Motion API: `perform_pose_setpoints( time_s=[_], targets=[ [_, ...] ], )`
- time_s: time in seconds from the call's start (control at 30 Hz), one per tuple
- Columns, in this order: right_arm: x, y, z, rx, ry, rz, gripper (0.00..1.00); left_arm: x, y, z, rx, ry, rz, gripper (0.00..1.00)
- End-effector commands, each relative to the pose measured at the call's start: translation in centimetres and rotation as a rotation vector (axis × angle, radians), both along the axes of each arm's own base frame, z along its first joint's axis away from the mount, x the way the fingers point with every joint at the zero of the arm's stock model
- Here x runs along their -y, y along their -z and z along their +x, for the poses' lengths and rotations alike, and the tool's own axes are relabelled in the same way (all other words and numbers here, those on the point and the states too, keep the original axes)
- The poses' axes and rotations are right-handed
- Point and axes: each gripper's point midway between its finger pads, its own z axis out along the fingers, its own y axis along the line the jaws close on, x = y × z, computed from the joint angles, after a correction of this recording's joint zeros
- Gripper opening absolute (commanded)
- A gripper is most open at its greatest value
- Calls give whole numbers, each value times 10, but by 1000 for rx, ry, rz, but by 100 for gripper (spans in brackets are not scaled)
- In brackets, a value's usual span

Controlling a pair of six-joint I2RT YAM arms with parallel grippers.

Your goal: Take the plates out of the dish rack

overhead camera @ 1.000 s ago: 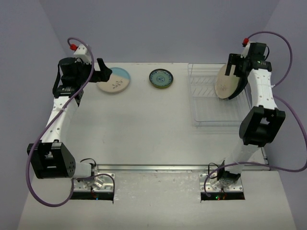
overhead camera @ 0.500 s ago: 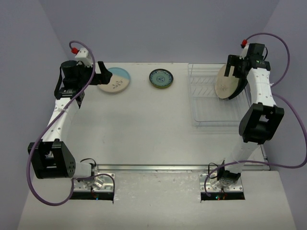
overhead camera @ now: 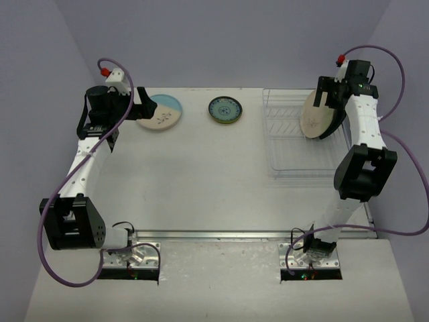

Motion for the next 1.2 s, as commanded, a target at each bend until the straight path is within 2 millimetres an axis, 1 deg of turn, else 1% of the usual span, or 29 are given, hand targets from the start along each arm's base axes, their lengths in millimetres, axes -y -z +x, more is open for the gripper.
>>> perform_pose_setpoints(
  time_s=[0.0, 0.17, 0.4, 0.47, 0.77, 0.83, 1.0, 1.17],
  targets=[
    [0, -12, 14, 42, -14, -9, 95, 3, -13, 5, 60, 19, 13, 100],
    [1, -1, 17, 21, -15, -8, 95, 2, -7, 6, 46, 15, 16, 100],
    [0, 3, 16, 12, -22, -4, 94, 3, -3, 9, 37, 18, 9, 100],
    [1, 0, 15, 18, -20, -10, 94, 3, -3, 9, 35, 19, 6, 100],
    [-5, -40, 6, 112, -25, -21, 94, 5, -4, 7, 36, 25, -5, 100],
    [-9, -44, 4, 114, -38, -13, 94, 6, -4, 7, 35, 29, -8, 100],
    [-17, -39, 3, 80, -56, 1, 94, 7, -5, 6, 37, 36, -10, 100],
    [-13, -29, 5, 56, -38, -8, 94, 7, -5, 6, 37, 35, -6, 100]
  ],
)
